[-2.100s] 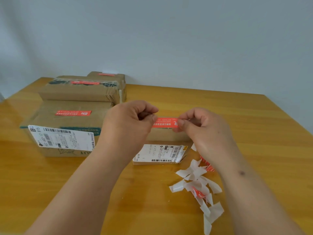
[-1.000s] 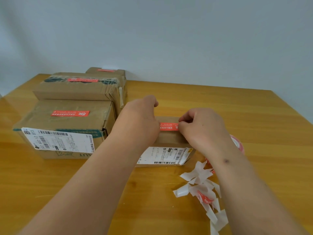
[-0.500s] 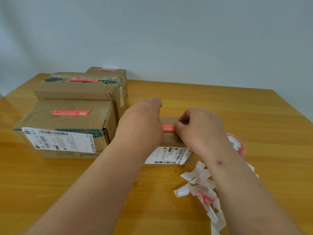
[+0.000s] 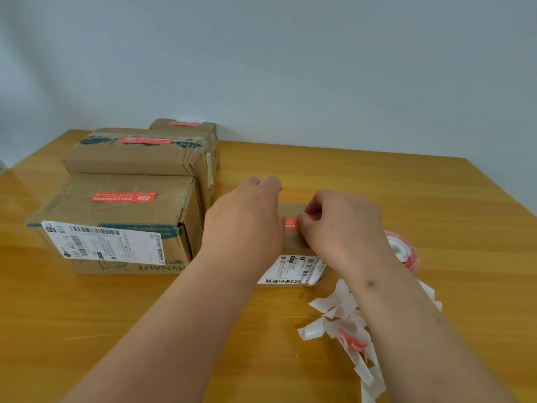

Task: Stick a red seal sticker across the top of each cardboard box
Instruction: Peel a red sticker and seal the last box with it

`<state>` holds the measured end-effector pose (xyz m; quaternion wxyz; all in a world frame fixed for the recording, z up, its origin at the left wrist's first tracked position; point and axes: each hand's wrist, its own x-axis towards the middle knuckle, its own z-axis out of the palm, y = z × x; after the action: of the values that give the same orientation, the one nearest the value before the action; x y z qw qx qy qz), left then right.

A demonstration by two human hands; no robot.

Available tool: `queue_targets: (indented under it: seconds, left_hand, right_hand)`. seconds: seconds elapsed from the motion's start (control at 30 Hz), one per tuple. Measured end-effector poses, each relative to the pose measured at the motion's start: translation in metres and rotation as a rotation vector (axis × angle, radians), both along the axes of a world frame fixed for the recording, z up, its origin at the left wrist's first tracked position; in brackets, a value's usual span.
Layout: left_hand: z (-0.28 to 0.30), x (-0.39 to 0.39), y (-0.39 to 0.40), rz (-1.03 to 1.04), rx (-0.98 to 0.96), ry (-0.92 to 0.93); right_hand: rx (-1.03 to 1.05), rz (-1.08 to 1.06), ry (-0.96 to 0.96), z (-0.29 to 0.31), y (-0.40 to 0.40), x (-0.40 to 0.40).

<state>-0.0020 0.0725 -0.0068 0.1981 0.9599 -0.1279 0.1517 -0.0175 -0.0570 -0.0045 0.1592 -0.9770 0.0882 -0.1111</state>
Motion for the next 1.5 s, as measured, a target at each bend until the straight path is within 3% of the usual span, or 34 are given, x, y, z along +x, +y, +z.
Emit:
queue_targets:
  seconds: [0.7, 1.23, 1.5]
  left_hand:
    - [-0.006, -0.004, -0.005, 0.115, 0.176, -0.140]
    - [-0.010, -0.003, 0.006, 0.094, -0.016, -0.002]
    - [-0.016, -0.001, 0.010, 0.065, -0.209, 0.035]
  right_hand:
    - [-0.225, -0.033, -0.021, 0.002, 0.004, -0.004]
    - [-0.264, -0.119, -0.043, 0.009, -0.002, -0.013]
    - [0.000, -0.092, -0.062, -0.002, -0.011, -0.010]
